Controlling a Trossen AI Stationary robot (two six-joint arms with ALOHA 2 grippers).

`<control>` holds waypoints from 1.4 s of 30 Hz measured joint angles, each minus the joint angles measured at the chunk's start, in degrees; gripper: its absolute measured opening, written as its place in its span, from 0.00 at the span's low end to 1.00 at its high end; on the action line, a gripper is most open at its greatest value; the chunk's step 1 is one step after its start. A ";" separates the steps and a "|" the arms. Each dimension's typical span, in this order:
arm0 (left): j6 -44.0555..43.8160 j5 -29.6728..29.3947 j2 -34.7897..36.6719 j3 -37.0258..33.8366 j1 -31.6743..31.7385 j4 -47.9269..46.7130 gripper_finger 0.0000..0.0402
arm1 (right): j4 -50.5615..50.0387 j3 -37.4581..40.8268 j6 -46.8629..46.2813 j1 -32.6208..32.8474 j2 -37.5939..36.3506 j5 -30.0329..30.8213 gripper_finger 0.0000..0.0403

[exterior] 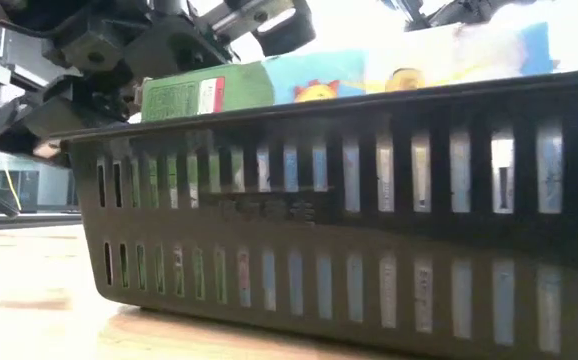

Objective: Pick & Place Office Desk Supplies
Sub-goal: Put the black bin on the shelf

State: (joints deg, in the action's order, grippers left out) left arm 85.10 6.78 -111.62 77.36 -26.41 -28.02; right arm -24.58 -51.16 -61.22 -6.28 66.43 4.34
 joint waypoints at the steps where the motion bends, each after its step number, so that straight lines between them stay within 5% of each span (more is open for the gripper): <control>1: 0.16 0.39 -0.33 0.02 0.00 0.49 0.31 | 0.01 0.00 -0.01 0.00 0.00 0.00 0.24; 11: -0.07 0.49 -1.15 0.02 -0.02 1.12 0.31 | 0.06 0.00 -0.02 0.00 0.00 0.00 0.24; 24: 0.17 0.48 -1.15 0.03 -0.02 1.36 0.10 | 0.01 0.00 -0.02 0.01 0.00 0.00 0.24; 42: -0.52 0.47 -1.15 0.06 -0.02 0.99 0.00 | 0.02 0.00 0.01 0.02 -0.02 0.00 0.24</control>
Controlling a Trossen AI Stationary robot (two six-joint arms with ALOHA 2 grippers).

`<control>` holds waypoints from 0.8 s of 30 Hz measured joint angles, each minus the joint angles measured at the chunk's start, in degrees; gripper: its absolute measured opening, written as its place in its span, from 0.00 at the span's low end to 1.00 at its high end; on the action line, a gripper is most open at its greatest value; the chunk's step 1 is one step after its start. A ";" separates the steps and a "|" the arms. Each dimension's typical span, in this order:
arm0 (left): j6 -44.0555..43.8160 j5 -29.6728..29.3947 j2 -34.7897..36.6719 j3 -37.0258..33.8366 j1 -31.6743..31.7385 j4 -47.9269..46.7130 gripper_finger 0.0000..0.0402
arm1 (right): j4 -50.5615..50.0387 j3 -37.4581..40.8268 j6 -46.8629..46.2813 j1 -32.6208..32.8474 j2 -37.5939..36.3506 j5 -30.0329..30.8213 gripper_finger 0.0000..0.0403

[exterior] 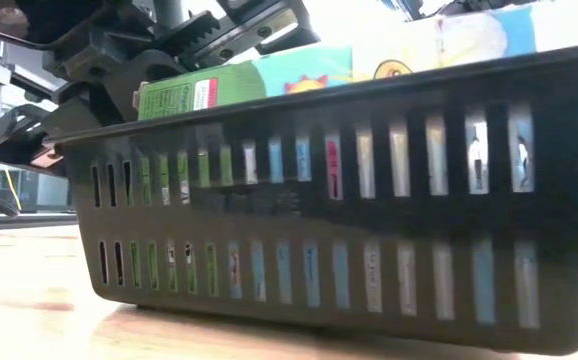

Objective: Pick & Place Office Desk Supplies
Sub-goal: Put the black bin on the shelf

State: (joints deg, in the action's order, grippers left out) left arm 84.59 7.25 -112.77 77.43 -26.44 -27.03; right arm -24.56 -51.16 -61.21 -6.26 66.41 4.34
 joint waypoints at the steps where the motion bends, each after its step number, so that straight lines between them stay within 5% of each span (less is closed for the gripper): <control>1: -0.19 0.00 0.00 0.00 0.00 0.00 0.00 | 0.00 0.00 -0.02 -0.02 0.02 0.00 0.24; 24: -3.94 -0.85 0.08 0.02 -0.02 0.28 0.00 | 0.00 0.00 -0.02 -0.02 0.02 0.00 0.24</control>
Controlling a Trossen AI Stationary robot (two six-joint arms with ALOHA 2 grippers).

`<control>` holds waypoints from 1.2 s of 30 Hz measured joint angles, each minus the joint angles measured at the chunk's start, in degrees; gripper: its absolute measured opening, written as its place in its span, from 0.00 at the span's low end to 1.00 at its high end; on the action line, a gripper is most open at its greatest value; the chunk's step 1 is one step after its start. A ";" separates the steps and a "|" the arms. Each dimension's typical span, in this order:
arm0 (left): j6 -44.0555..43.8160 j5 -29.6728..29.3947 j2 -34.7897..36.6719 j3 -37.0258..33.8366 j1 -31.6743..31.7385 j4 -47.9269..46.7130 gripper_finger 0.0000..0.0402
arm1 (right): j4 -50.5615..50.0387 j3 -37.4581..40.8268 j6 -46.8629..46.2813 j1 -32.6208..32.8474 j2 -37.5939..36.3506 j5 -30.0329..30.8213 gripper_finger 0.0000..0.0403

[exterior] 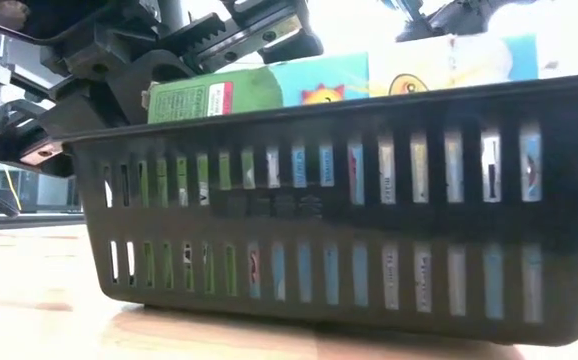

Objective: Pick & Place Office Desk Supplies
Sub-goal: Put the black bin on the shelf

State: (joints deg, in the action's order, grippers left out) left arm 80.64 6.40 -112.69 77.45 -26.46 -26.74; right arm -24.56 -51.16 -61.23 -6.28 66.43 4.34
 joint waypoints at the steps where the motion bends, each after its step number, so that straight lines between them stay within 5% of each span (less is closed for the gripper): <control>1: -0.04 -0.08 0.00 -0.02 0.00 -0.02 0.00 | -0.01 0.00 0.01 -0.01 0.00 0.00 0.24; 25: -2.17 -0.55 6.95 -0.08 0.04 -0.74 0.00 | 0.00 0.00 0.01 -0.01 0.00 0.00 0.24; 36: -15.74 -8.00 12.09 -0.04 1.66 -2.65 0.00 | -0.02 0.00 0.02 0.00 -0.01 0.00 0.24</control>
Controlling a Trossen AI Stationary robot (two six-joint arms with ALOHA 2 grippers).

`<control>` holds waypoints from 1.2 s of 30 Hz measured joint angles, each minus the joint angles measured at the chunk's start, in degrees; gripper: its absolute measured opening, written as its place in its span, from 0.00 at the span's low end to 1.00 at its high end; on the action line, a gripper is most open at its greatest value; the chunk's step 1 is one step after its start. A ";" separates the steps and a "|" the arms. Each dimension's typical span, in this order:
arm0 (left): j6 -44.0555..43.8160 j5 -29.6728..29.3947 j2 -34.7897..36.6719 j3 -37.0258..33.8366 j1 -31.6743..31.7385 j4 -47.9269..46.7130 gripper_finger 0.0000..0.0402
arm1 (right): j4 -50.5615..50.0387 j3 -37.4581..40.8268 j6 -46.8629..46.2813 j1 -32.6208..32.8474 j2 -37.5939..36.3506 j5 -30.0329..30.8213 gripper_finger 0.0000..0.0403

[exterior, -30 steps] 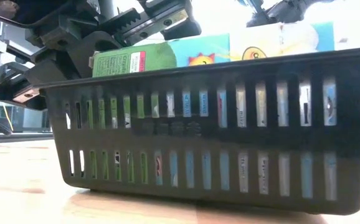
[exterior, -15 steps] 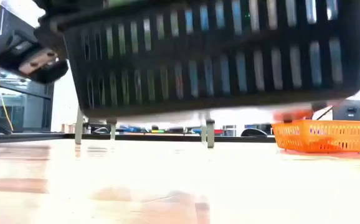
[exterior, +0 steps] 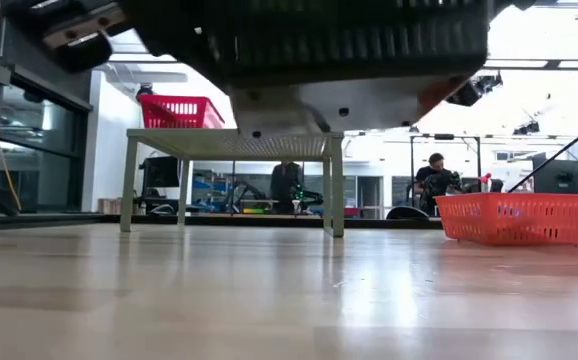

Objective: Pick & Place Office Desk Supplies
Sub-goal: Put the black bin on the shelf

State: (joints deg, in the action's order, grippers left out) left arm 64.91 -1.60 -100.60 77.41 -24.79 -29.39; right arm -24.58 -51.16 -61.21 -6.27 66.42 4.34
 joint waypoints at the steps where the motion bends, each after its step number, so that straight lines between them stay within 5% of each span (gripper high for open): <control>1: -1.49 -1.11 0.30 0.01 0.25 -0.06 0.00 | 0.00 0.00 -0.02 -0.01 0.01 0.00 0.24; 17: -27.98 -19.49 0.81 0.04 4.57 -6.57 0.00 | 0.01 0.00 -0.02 -0.01 0.01 0.00 0.24; 36: -50.25 -20.61 2.62 0.20 3.58 -14.75 0.00 | 0.03 0.00 -0.02 0.00 0.01 0.00 0.24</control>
State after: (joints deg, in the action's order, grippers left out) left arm 14.66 -22.21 -97.97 77.60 -21.21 -44.15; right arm -24.55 -51.16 -61.23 -6.27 66.43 4.34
